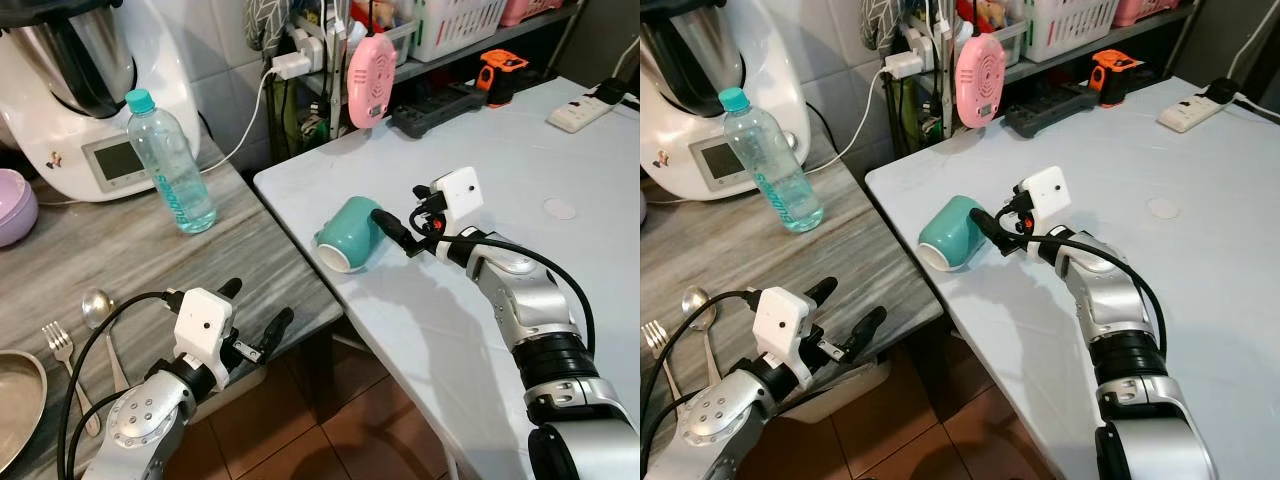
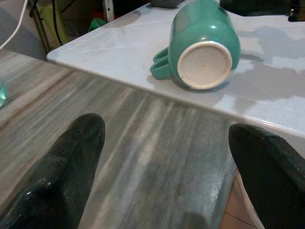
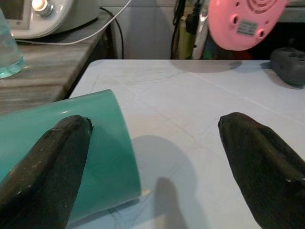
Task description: Setting the table
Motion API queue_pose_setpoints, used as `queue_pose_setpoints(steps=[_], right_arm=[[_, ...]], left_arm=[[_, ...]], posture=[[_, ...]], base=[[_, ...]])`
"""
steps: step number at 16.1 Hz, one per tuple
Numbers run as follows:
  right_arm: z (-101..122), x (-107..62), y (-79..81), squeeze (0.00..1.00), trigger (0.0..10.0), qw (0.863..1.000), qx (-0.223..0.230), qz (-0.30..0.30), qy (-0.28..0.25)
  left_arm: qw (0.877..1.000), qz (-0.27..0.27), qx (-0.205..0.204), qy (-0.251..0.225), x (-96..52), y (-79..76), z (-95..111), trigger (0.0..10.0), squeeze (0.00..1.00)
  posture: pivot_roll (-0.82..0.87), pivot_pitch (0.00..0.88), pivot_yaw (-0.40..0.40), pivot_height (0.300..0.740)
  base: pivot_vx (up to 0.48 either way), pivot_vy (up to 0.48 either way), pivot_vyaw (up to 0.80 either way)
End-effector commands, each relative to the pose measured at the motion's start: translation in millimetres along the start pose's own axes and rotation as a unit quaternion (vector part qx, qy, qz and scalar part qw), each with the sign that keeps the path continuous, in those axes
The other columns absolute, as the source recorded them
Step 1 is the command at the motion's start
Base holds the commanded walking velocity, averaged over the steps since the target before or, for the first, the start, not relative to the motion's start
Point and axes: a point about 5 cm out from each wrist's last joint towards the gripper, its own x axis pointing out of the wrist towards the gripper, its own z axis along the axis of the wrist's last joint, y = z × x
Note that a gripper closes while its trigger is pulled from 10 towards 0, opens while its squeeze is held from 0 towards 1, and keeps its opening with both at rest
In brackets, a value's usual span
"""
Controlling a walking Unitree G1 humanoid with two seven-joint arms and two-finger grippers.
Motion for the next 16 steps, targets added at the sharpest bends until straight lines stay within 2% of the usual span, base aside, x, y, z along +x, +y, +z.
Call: queue_pose_setpoints(steps=[1,3,7,16], right_arm=[[3.7,4.0,2.4,0.00,10.0,1.000,-0.008,0.012,-0.007],[-1.6,5.0,3.3,0.00,10.0,1.000,0.004,0.024,-0.004],[-3.2,9.3,16.1,0.00,10.0,0.996,0.021,0.087,-0.010],[-6.8,15.3,56.1,0.00,10.0,0.978,0.059,0.198,-0.014]], left_arm=[[1.000,0.011,0.010,0.007,-5.1,3.6,0.7,10.0,0.00],[1.000,0.009,0.009,0.004,-6.7,2.3,2.2,10.0,0.00],[1.000,0.005,0.013,0.006,-9.3,5.7,4.3,10.0,0.00],[1.000,0.011,0.013,0.011,-10.3,7.0,2.5,10.0,0.00]], posture=[[0.06,0.143,0.079,0.740],[0.06,0.145,0.079,0.740],[0.07,0.152,0.079,0.740],[0.07,0.151,0.068,0.740]], base=[[0.000,0.000,0.00],[0.000,0.000,0.00],[0.000,0.000,0.00],[0.000,0.000,0.00]])
